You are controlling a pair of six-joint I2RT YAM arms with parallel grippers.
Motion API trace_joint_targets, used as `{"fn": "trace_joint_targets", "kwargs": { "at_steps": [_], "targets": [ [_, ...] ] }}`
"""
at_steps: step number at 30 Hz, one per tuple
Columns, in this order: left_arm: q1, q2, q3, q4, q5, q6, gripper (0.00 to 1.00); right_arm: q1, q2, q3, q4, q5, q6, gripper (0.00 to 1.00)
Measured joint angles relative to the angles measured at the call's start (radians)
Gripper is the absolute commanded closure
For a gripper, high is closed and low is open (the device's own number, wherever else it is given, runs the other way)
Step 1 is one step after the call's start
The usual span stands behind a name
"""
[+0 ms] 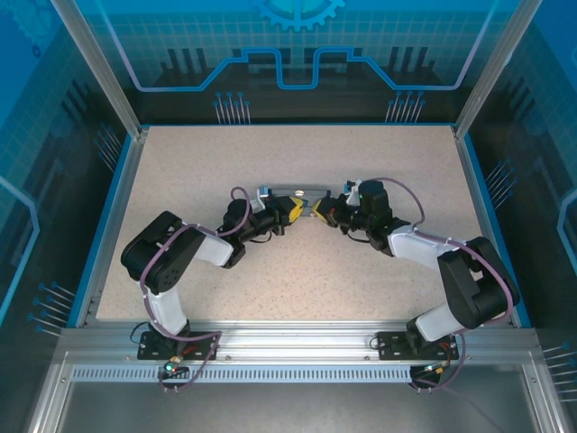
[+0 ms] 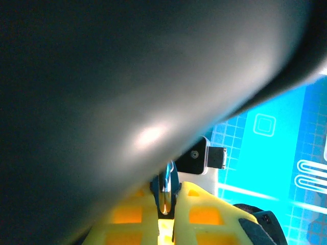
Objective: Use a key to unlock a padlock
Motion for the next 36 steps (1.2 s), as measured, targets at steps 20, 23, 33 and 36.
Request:
{"fn": "trace_joint_targets", "kwargs": {
  "at_steps": [20,23,33,36],
  "targets": [
    [0.0,0.0,0.0,0.0,0.0,0.0,1.0,-0.013,-0.014,-0.003,-0.011,0.0,-0.003,1.0],
    [0.0,0.0,0.0,0.0,0.0,0.0,1.0,-0.013,-0.014,0.007,-0.01,0.0,-0.003,1.0],
    [0.0,0.0,0.0,0.0,0.0,0.0,1.0,-0.01,0.012,0.031,-0.005,0.0,-0.002,1.0],
    [0.001,0.0,0.0,0.0,0.0,0.0,1.0,-0.01,0.024,0.031,-0.003,0.0,0.001,1.0]
  ]
}}
